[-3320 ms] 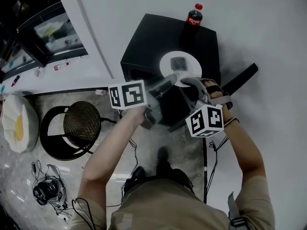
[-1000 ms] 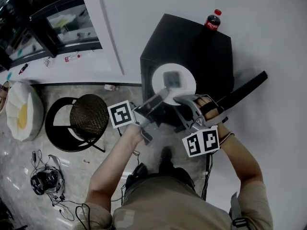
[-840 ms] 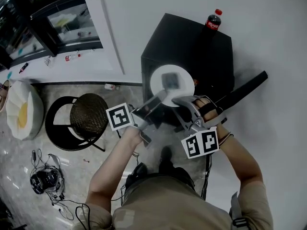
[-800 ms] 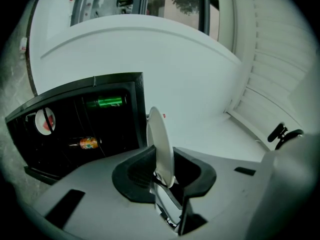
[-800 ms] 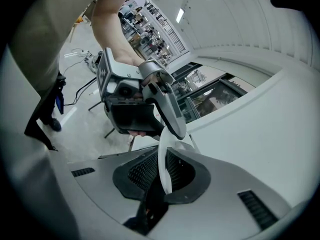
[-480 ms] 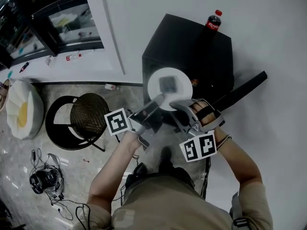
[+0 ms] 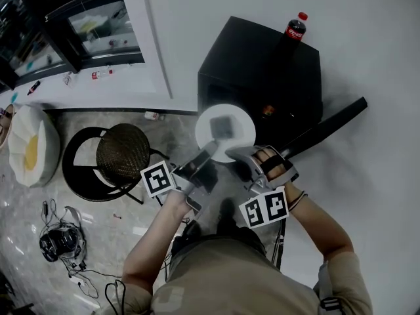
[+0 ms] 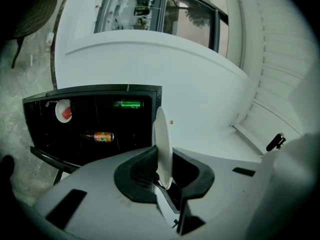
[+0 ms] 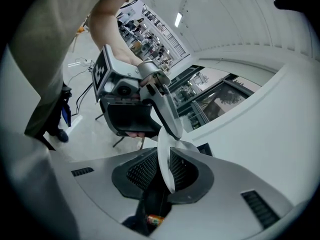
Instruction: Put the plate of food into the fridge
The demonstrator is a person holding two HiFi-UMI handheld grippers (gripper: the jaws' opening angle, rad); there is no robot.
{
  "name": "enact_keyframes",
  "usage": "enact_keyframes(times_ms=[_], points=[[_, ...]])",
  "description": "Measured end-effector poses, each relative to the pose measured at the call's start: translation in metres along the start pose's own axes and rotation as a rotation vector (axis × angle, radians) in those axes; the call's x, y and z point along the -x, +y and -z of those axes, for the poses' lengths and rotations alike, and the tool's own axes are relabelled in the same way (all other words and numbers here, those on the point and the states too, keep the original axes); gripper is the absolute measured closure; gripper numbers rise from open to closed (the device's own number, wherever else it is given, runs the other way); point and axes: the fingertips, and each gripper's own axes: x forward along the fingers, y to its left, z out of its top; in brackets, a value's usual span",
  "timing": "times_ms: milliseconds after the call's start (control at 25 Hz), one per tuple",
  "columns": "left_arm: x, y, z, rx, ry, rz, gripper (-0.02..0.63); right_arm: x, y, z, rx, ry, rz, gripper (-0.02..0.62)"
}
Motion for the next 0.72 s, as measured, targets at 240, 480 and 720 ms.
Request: enact_keyframes(times_ms=[240, 480, 720], points=[[0.021, 0.014, 0.000, 0.020, -0.030, -0.034, 0.561, -0.001, 0.016, -0.005, -0.071, -0.011, -0.009, 0.496], [0.039, 0.023, -0.002, 0.025, -0.051, -0.065, 0.563, 0.007, 0.025, -0.005, -0.183, -0.032, -0.027, 0.463], [0.049, 0.026, 0.003, 0.015, -0.043, -0.072, 0.566, 0.016, 0.031, -0.005, -0.397, -0.055, -0.055, 0.462]])
